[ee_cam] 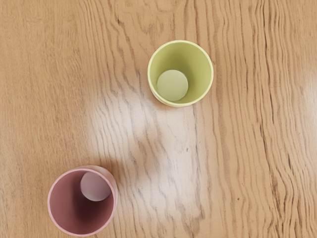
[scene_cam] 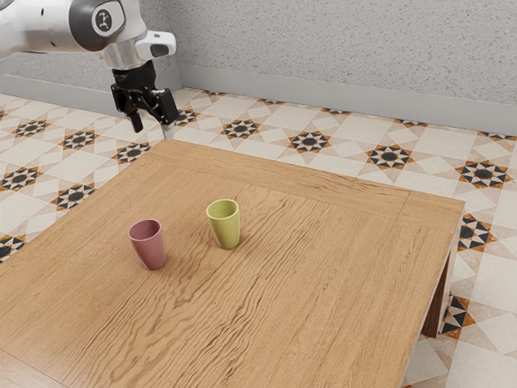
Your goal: Place the right cup onto the left cup
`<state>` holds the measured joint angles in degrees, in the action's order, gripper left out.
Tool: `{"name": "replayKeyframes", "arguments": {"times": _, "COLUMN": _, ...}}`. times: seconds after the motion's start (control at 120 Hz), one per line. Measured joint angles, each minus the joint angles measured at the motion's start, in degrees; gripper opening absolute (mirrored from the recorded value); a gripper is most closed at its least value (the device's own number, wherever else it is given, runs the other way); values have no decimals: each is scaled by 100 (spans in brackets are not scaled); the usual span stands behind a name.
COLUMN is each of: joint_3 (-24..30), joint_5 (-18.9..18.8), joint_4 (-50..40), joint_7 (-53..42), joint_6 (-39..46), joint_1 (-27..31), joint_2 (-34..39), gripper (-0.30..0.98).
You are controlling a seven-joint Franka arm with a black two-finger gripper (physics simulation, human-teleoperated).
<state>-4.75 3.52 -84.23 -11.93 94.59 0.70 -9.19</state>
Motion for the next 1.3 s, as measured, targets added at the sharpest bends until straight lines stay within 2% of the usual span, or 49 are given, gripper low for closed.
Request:
{"name": "replayKeyframes", "arguments": {"times": 0.325, "joint_3": 0, "joint_5": 41, "joint_4": 22, "joint_7": 8, "joint_6": 19, "joint_1": 0, "joint_2": -128, "gripper": 69}}
{"name": "replayKeyframes", "arguments": {"times": 0.667, "joint_3": 360, "joint_5": 181, "joint_4": 491, "joint_7": 99, "joint_6": 333, "joint_1": -2, "joint_2": -1204, "gripper": 69}}
{"name": "replayKeyframes", "arguments": {"times": 1.3, "joint_3": 157, "joint_5": 139, "joint_4": 314, "joint_7": 131, "joint_6": 1310, "joint_1": 84, "joint_2": -2246, "gripper": 69}}
